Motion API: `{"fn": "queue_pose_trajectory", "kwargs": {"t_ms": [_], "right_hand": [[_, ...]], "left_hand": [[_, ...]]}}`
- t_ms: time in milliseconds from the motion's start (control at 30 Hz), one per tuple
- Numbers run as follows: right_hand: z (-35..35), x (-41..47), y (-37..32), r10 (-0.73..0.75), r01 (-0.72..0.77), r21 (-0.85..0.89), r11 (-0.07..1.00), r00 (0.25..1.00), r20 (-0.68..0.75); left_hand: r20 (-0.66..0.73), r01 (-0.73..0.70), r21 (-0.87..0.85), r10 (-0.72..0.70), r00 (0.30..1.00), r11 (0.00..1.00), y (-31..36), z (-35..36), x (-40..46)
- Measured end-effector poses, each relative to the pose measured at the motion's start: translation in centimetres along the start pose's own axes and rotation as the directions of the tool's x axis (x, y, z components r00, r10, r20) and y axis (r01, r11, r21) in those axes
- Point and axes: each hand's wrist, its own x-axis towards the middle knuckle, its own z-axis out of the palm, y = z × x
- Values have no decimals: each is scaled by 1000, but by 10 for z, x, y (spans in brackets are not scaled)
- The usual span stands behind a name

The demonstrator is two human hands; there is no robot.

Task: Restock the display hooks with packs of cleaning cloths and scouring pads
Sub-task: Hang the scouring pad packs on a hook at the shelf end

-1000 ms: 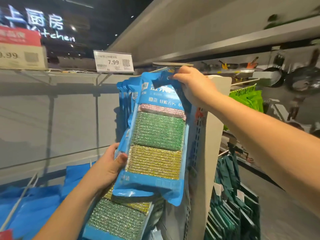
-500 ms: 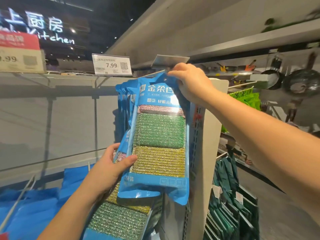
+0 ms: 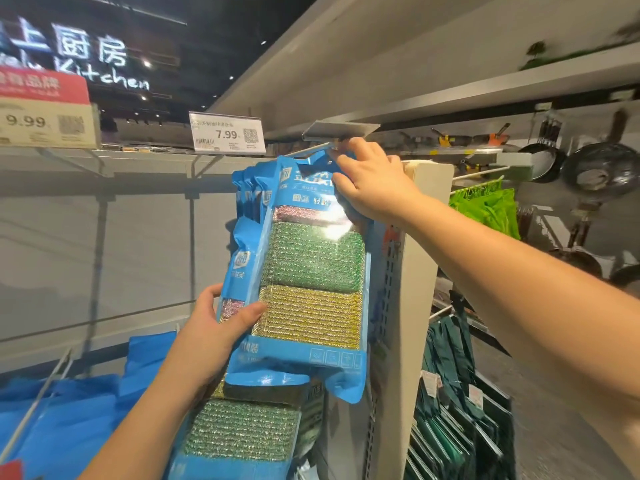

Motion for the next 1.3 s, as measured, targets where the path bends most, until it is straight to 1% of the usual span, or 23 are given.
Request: {"fn": "queue_pose_trajectory", "kwargs": {"t_ms": [67,167,300,467,567,633,733,833,867,900,933,967,1000,1033,1067,1100,1167,1300], "right_hand": [[0,0,1,-6,6,10,1000,1000,15],[-3,-1,3,-36,36,26,999,999,14],[-4,-3,4,-44,46,80,996,999,-22],[-2,-2,2,-44,44,16,999,999,-9],[1,-1,-4,-9,9,6,1000,999,-34],[7,-2,-9,25,-26,-23,999,997,-73],[18,-5,-17,111,-119,-66,991,987,-114],[22,-4,-26,187,-191,-24,981,976,-112],[23,-5,-29,208,-209,10,978,972,-109],[27,-9,-34,240,-232,81,969,965,-111],[32,-16,-38,288,-262,201,944,951,-112],[38,-28,-45,356,-302,357,884,930,-96],[47,-42,-54,428,-344,510,788,902,-53],[58,-56,-62,489,-384,624,681,872,3],[69,-69,-70,528,-419,686,595,847,60],[79,-77,-76,545,-445,717,537,832,108],[93,-78,-79,540,-452,758,470,827,158],[106,-52,-66,488,-476,765,434,838,244]], "left_hand": [[-13,4,-20,-4,1000,1000,2,1,-3],[-59,-8,-6,8,998,1000,4,0,-4],[-101,-13,15,15,995,1000,6,0,-4],[-111,-2,32,5,994,999,6,2,-2],[-106,-1,9,2,994,1000,3,3,1],[-115,-1,26,4,993,1000,3,5,3],[-135,3,70,7,991,998,1,10,6],[-147,2,107,14,989,994,-2,16,9],[-151,1,122,17,988,992,-2,17,10],[-155,-4,135,25,988,991,-3,18,12],[-159,-9,146,33,987,989,-4,19,13],[-160,-15,151,40,986,988,-5,20,15],[-159,-14,154,39,986,988,-6,21,16],[-156,-15,153,39,987,988,-9,23,16],[-151,-14,157,38,988,987,-11,24,16],[-148,-13,167,38,988,986,-13,25,16],[-141,-2,188,29,990,982,-16,24,18],[-178,20,226,21,984,974,-19,12,29]]}}
